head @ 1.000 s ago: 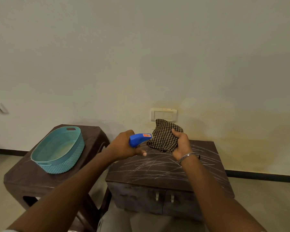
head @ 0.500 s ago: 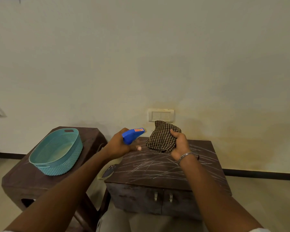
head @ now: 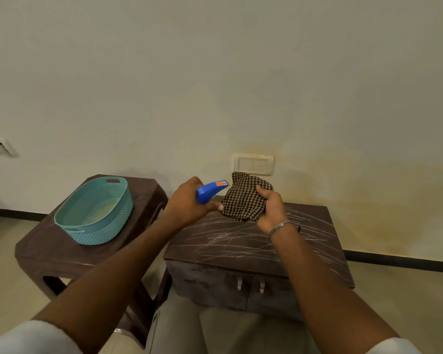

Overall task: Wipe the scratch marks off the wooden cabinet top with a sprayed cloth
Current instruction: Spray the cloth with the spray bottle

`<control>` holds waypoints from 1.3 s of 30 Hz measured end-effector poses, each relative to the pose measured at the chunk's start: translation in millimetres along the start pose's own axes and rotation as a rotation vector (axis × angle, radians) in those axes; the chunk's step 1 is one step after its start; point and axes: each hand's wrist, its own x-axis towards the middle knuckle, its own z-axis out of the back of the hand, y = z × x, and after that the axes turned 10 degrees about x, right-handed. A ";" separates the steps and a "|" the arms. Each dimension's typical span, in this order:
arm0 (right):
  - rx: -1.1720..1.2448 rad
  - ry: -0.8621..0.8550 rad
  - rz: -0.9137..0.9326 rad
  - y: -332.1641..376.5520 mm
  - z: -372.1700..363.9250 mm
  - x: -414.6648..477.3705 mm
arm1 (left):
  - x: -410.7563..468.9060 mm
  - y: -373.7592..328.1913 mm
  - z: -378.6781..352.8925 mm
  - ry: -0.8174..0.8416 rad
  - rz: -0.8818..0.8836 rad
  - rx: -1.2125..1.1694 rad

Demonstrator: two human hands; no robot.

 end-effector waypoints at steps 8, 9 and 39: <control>-0.011 0.053 -0.017 -11.1 -16.2 2.7 | -3.8 0.2 9.7 0.046 -0.015 -0.220; -0.018 0.054 -0.015 -11.9 -17.7 3.2 | -4.7 1.1 8.8 0.064 -0.014 -0.234; -0.063 0.059 0.020 -52.0 -88.7 0.1 | -14.7 47.5 92.9 -0.321 0.124 -0.389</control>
